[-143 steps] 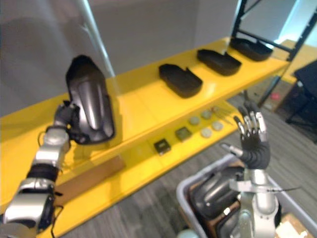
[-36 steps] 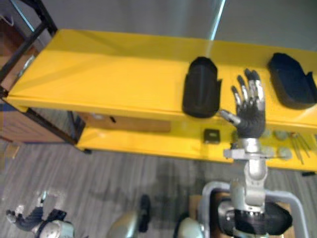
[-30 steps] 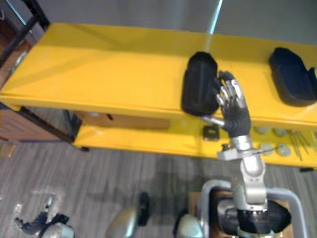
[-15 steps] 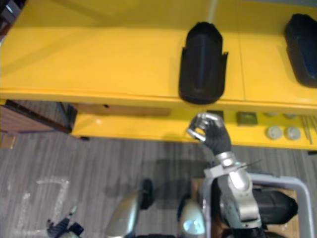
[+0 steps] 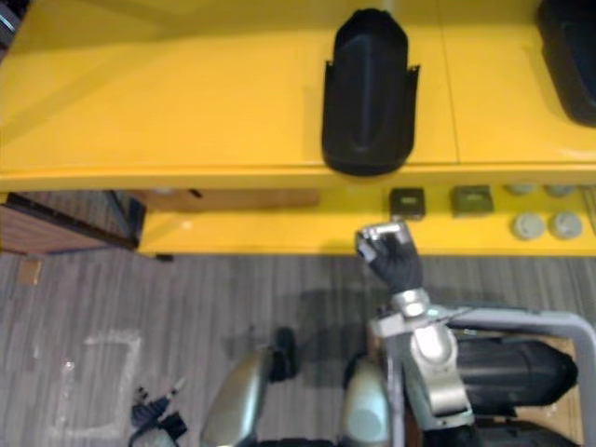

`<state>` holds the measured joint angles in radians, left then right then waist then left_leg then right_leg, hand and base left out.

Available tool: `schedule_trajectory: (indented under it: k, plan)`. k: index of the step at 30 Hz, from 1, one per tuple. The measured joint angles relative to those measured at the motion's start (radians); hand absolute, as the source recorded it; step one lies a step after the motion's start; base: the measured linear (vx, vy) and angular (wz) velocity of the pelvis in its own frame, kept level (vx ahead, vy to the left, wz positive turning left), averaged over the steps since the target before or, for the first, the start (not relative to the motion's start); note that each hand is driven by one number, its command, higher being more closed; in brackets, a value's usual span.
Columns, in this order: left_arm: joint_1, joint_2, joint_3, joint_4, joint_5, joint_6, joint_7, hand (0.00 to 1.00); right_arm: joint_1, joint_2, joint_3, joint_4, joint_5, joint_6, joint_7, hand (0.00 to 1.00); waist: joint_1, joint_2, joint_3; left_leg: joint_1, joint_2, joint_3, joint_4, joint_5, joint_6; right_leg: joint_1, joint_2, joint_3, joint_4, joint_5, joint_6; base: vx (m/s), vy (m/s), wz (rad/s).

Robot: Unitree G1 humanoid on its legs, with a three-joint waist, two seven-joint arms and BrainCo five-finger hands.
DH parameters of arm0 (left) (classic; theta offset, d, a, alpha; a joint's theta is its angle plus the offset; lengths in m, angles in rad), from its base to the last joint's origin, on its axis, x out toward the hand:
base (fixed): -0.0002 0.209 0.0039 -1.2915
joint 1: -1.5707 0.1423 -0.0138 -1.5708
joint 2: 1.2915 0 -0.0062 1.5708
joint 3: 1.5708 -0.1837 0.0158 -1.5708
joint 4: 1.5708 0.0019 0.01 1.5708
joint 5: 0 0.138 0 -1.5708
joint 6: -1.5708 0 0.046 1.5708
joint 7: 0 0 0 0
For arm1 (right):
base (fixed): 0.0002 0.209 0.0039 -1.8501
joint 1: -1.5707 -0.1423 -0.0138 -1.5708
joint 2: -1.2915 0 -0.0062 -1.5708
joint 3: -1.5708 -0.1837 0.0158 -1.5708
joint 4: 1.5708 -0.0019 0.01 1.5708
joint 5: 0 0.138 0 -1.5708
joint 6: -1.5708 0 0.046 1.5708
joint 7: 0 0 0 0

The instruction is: Walk over and take plastic housings, then place them on the shelf

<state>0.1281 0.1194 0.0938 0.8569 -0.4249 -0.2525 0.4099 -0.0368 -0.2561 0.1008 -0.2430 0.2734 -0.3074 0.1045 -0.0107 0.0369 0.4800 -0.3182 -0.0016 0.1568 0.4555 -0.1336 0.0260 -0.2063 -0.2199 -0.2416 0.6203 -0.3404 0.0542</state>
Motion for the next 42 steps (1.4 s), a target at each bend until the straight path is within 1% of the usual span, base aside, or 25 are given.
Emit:
schedule_trajectory:
  k: [5,6,10,14,16,18,21,25,27,30,33,37,42]
  plan:
    - [-0.002,0.000,-0.012,0.001,0.001,0.001,-0.001,0.00,-0.088,-0.001,-0.001,0.062,-0.017,0.013,-0.051,1.00,0.005,0.007,0.001,0.004,-0.011,-0.004,-0.015,0.010,0.002,0.000,-0.008,-0.002,0.000,0.000,0.001,0.00,0.003,0.03]
    - [-0.002,0.000,-0.018,0.001,0.001,0.001,-0.001,0.00,-0.101,-0.001,-0.001,0.075,-0.021,0.025,-0.065,1.00,0.011,0.011,0.000,0.006,-0.014,-0.005,-0.020,0.013,0.002,0.000,-0.008,-0.002,0.000,0.000,0.001,0.00,-0.004,0.04]
    - [-0.002,-0.001,-0.026,0.001,0.001,0.008,-0.001,0.00,-0.141,-0.002,-0.003,0.110,-0.040,0.051,-0.083,1.00,0.026,0.018,0.003,0.023,-0.022,-0.009,-0.043,0.030,0.003,0.010,-0.015,-0.007,-0.001,0.000,0.001,0.00,-0.015,0.04]
    - [-0.001,-0.004,-0.027,0.006,0.002,0.016,-0.004,0.00,-0.187,-0.006,-0.009,0.139,-0.052,0.061,-0.085,1.00,0.025,0.029,0.001,0.041,-0.030,-0.014,-0.064,0.043,0.004,0.024,-0.022,-0.014,-0.005,0.001,0.002,0.00,-0.011,0.06]
    - [-0.001,-0.008,-0.027,0.007,0.002,0.016,-0.005,0.00,-0.210,-0.016,-0.018,0.167,-0.052,0.078,-0.085,1.00,0.023,0.044,-0.002,0.039,-0.035,-0.032,-0.066,0.048,0.005,0.034,-0.025,-0.033,-0.008,0.002,0.003,-0.01,-0.008,0.19]
    - [-0.001,-0.009,-0.027,0.007,0.004,0.018,-0.009,0.00,-0.236,-0.018,-0.020,0.201,-0.052,0.090,-0.089,1.00,0.027,0.046,-0.003,0.040,-0.040,-0.038,-0.080,0.057,0.004,0.034,-0.029,-0.040,-0.008,0.002,0.003,-0.01,-0.010,0.18]
    - [0.000,-0.009,-0.027,0.007,0.010,0.025,-0.022,0.00,-0.283,-0.019,-0.027,0.256,-0.052,0.091,-0.102,1.00,0.029,0.046,-0.003,0.045,-0.049,-0.045,-0.103,0.075,0.005,0.036,-0.037,-0.052,-0.009,0.003,0.004,-0.01,-0.010,0.12]
    - [0.002,-0.009,-0.027,0.007,0.013,0.042,-0.024,0.00,-0.321,-0.023,-0.056,0.289,-0.053,0.096,-0.108,1.00,0.036,0.048,-0.003,0.066,-0.051,-0.050,-0.106,0.077,0.006,0.063,-0.038,-0.060,-0.018,0.003,0.006,0.00,-0.001,0.02]
    - [0.003,-0.009,-0.027,0.005,0.016,0.043,-0.027,0.00,-0.346,-0.034,-0.060,0.297,-0.053,0.119,-0.112,1.00,0.039,0.055,-0.007,0.073,-0.053,-0.050,-0.113,0.077,0.007,0.070,-0.038,-0.060,-0.023,0.005,0.008,0.00,0.000,0.00]
    - [0.008,-0.009,-0.026,0.004,0.016,0.044,-0.033,0.00,-0.368,-0.039,-0.060,0.305,-0.053,0.137,-0.132,1.00,0.041,0.062,-0.011,0.073,-0.055,-0.051,-0.118,0.079,0.007,0.070,-0.038,-0.060,-0.025,0.006,0.009,0.00,0.000,0.00]
    - [0.012,-0.009,-0.026,0.004,0.026,0.046,-0.040,0.00,-0.386,-0.041,-0.064,0.306,-0.054,0.142,-0.152,1.00,0.043,0.062,-0.011,0.078,-0.057,-0.053,-0.134,0.088,0.007,0.071,-0.038,-0.061,-0.032,0.008,0.011,0.01,-0.002,0.01]
    - [0.023,-0.010,-0.026,-0.011,0.042,0.055,-0.044,0.00,-0.417,-0.052,-0.098,0.344,-0.055,0.168,-0.172,1.00,0.048,0.066,-0.013,0.110,-0.060,-0.063,-0.148,0.092,0.006,0.114,-0.037,-0.079,-0.057,0.012,0.014,0.03,-0.005,0.05]
    - [0.032,-0.010,-0.025,-0.013,0.044,0.060,-0.047,0.00,-0.485,-0.068,-0.099,0.373,-0.054,0.179,-0.174,1.00,0.049,0.068,-0.014,0.114,-0.059,-0.064,-0.156,0.093,0.006,0.123,-0.033,-0.083,-0.074,0.019,0.016,0.00,0.000,0.01]
